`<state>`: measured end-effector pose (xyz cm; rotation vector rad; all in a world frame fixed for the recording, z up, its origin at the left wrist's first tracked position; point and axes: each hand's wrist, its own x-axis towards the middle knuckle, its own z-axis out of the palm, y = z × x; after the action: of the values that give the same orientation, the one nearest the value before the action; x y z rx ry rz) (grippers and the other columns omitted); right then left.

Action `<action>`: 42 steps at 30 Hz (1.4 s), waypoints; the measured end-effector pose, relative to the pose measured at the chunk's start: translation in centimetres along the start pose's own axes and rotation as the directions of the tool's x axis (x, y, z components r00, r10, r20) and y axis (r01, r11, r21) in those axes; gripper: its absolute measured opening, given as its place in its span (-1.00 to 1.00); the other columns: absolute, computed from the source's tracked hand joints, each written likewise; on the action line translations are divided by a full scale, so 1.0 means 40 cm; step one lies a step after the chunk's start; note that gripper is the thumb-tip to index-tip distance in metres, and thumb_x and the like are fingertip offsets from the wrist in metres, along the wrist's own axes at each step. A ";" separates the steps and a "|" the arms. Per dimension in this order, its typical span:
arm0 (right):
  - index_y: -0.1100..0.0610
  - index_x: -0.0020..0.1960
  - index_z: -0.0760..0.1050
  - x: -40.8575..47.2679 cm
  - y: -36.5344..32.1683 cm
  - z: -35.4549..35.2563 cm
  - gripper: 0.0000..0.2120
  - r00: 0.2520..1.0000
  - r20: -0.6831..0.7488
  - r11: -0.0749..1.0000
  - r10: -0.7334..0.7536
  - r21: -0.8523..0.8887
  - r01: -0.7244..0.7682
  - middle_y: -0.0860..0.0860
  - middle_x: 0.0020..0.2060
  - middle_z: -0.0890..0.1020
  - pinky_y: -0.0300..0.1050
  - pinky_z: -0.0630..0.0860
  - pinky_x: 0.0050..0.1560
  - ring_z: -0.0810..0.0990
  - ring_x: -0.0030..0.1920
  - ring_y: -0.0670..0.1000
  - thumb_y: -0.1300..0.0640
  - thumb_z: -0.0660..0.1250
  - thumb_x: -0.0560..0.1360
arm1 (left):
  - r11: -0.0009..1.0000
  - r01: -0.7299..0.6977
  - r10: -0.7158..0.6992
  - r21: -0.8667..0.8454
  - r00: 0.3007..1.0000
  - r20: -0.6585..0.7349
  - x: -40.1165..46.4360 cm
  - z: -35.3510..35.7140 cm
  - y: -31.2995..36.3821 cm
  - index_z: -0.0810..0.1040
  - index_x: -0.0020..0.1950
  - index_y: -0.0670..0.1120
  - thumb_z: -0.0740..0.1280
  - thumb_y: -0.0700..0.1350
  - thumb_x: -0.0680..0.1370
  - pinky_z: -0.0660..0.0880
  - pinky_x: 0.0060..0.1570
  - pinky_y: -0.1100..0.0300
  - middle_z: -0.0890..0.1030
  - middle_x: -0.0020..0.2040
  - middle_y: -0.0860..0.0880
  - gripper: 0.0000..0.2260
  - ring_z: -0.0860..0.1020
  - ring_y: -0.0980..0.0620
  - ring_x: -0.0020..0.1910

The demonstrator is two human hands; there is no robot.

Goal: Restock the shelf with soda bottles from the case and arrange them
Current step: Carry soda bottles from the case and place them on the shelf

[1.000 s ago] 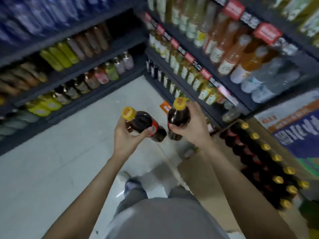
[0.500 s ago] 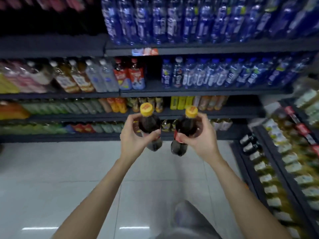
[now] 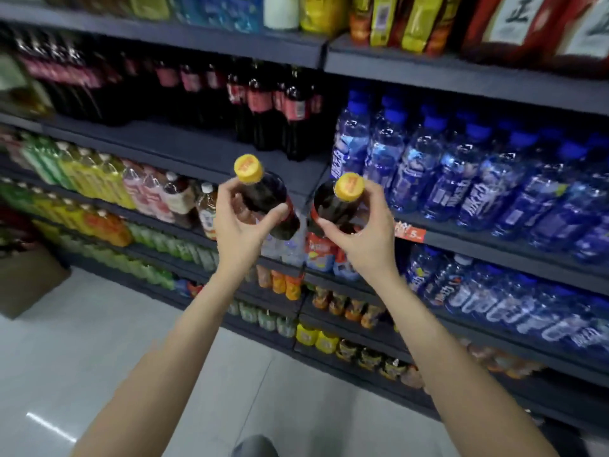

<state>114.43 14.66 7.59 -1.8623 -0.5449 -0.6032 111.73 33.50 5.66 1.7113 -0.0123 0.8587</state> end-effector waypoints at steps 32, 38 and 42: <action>-0.08 0.50 -0.01 0.390 0.258 0.515 -0.09 0.871 -0.294 0.803 0.395 -0.351 -0.482 0.05 0.27 0.52 0.05 0.48 0.13 0.52 0.22 0.12 0.05 0.51 0.36 | 0.944 -0.127 -0.046 0.306 0.865 0.500 0.609 0.091 -0.512 -0.03 0.55 0.13 0.50 0.10 0.39 0.52 0.02 -0.03 0.45 0.28 -0.07 -0.09 0.51 -0.06 0.18; -0.09 0.47 -0.07 0.429 0.280 0.527 -0.08 0.824 -0.407 0.764 0.394 -0.354 -0.539 0.11 -0.02 0.65 0.03 0.53 -0.05 0.64 -0.10 0.15 0.10 0.50 0.38 | 0.952 -0.040 -0.087 0.303 0.915 0.394 0.638 0.148 -0.515 0.08 0.53 0.06 0.51 -0.01 0.40 0.52 0.05 -0.08 0.49 0.25 -0.05 -0.16 0.54 -0.07 0.16; -0.04 0.50 -0.08 0.451 0.293 0.535 -0.10 0.797 -0.443 0.743 0.411 -0.343 -0.574 0.15 0.11 0.60 0.06 0.49 0.04 0.61 0.03 0.17 0.14 0.47 0.41 | 0.966 0.010 -0.102 0.260 0.934 0.343 0.638 0.177 -0.508 0.14 0.49 0.03 0.52 -0.07 0.40 0.53 0.01 -0.10 0.47 0.24 -0.04 -0.22 0.54 -0.01 0.13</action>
<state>138.85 32.30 3.97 -2.1644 0.3796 -0.7021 142.88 44.93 2.00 2.0817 -0.0995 0.5137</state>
